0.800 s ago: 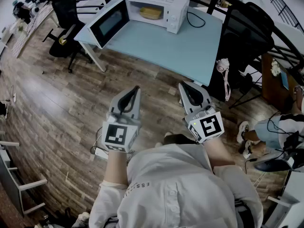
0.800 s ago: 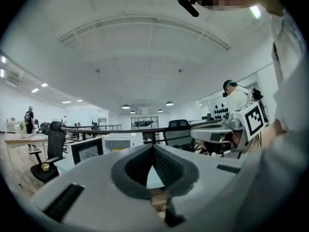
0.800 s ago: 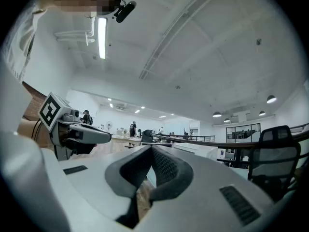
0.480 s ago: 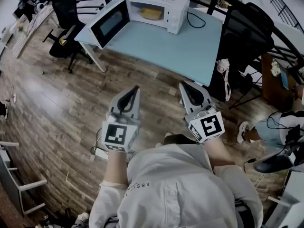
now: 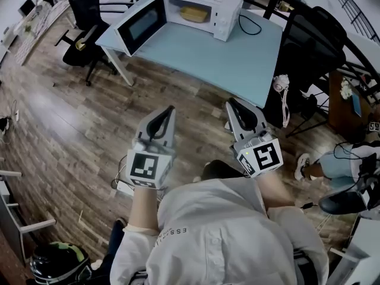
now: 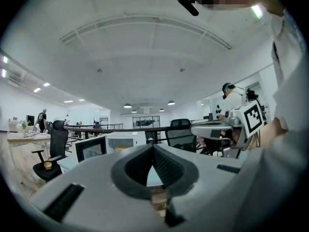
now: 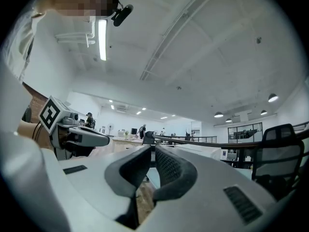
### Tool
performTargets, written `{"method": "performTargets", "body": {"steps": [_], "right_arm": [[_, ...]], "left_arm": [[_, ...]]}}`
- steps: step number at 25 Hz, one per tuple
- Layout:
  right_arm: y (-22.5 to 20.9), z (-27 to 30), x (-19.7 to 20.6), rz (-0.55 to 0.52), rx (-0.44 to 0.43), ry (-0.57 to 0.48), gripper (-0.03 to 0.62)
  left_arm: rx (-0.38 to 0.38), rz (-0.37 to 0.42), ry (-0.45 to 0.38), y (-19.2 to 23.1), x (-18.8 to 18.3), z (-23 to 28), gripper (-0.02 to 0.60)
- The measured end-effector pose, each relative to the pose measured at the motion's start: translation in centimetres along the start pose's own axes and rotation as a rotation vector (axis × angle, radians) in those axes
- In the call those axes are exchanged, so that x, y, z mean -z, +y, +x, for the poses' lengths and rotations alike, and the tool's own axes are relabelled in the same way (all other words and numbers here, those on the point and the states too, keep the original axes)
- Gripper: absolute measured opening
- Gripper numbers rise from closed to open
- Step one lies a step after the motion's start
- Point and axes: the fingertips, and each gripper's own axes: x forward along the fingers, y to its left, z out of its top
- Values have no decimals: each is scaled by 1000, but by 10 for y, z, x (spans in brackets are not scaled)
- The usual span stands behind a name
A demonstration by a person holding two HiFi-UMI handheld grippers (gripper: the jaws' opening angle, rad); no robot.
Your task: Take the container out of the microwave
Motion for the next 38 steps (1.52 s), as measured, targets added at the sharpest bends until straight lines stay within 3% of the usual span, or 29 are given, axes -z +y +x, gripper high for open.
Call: {"method": "performTargets", "body": {"steps": [3,4,5,7,18,29,38], "right_arm": [[-1,5,-2,25,-17,-27,20],[-1,9,0,30,-29,-26,49],[1,14,2,30,-42,-20,129],[2,27,11,22,-59,-8,160],[-37,130,48,28,-92,28,164],[-134,283,81,46,-85,99,163],[-203,363,115,74,-47,187,163]], "left_arm": [[-13,-8,13,4,6,-1,-6],[-16,-11,18,6,9,-1,-6],[-18,-10,22,9,12,-1,-6],[-31,-9,29,18,16,1,-6],[-97,-16,70,91,38,63,-6],[-99,-19,90,203,33,204,-6],[-70,-25,113,259,37,301,-6]]}}
